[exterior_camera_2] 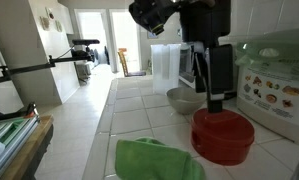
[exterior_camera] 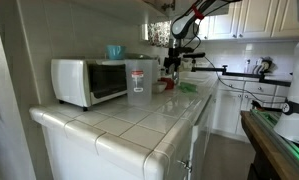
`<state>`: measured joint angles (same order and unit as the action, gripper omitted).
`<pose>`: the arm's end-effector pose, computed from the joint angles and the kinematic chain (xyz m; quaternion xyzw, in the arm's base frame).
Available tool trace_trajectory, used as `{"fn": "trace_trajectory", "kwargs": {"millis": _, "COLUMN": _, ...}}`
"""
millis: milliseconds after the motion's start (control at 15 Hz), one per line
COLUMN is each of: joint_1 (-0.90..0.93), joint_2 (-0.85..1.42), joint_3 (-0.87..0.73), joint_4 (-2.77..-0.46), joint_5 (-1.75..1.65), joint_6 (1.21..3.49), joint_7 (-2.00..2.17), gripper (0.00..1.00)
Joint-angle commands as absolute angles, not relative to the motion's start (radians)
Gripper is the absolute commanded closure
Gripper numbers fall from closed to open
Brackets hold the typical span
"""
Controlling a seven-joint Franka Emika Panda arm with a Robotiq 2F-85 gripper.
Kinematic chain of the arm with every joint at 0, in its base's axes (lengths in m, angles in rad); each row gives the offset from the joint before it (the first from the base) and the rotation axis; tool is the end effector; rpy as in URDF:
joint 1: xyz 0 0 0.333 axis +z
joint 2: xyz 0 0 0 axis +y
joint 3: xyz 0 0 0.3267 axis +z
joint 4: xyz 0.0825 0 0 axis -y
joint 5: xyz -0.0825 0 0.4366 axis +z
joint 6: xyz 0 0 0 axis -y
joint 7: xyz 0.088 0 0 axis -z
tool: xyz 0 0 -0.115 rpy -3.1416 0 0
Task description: Put the red lid on the plastic jug
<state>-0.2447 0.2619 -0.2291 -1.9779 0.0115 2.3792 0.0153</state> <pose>0.5904 -0.2975 0.3238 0.9678 -0.2394 0.0655 0.0408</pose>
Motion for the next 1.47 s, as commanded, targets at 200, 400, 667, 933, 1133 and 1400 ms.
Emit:
{"fn": "trace_trajectory", "kwargs": {"millis": 200, "joint_1": -0.242, "joint_2": 0.263, "joint_3": -0.218, "joint_4": -1.992, "joint_5": 0.001, "joint_6": 2.423, "joint_7": -0.019, "gripper": 0.00}}
{"fn": "trace_trajectory", "kwargs": {"millis": 400, "joint_1": -0.245, "joint_2": 0.285, "joint_3": -0.212, "joint_4": -1.976, "joint_5": 0.008, "joint_6": 2.425, "joint_7": -0.017, "gripper": 0.00}}
{"fn": "trace_trajectory", "kwargs": {"millis": 667, "joint_1": -0.267, "joint_2": 0.334, "joint_3": -0.212, "joint_4": -1.939, "joint_5": 0.028, "joint_6": 2.406, "joint_7": -0.040, "gripper": 0.00}}
{"fn": "trace_trajectory", "kwargs": {"millis": 933, "joint_1": -0.298, "joint_2": 0.383, "joint_3": -0.200, "joint_4": -1.881, "joint_5": 0.041, "joint_6": 2.380, "joint_7": -0.094, "gripper": 0.00}}
{"fn": "trace_trajectory", "kwargs": {"millis": 1133, "joint_1": -0.306, "joint_2": 0.416, "joint_3": -0.187, "joint_4": -1.829, "joint_5": 0.038, "joint_6": 2.359, "joint_7": -0.135, "gripper": 0.00}}
{"fn": "trace_trajectory", "kwargs": {"millis": 1400, "joint_1": -0.318, "joint_2": 0.457, "joint_3": -0.156, "joint_4": -1.770, "joint_5": 0.036, "joint_6": 2.311, "joint_7": -0.213, "gripper": 0.00}}
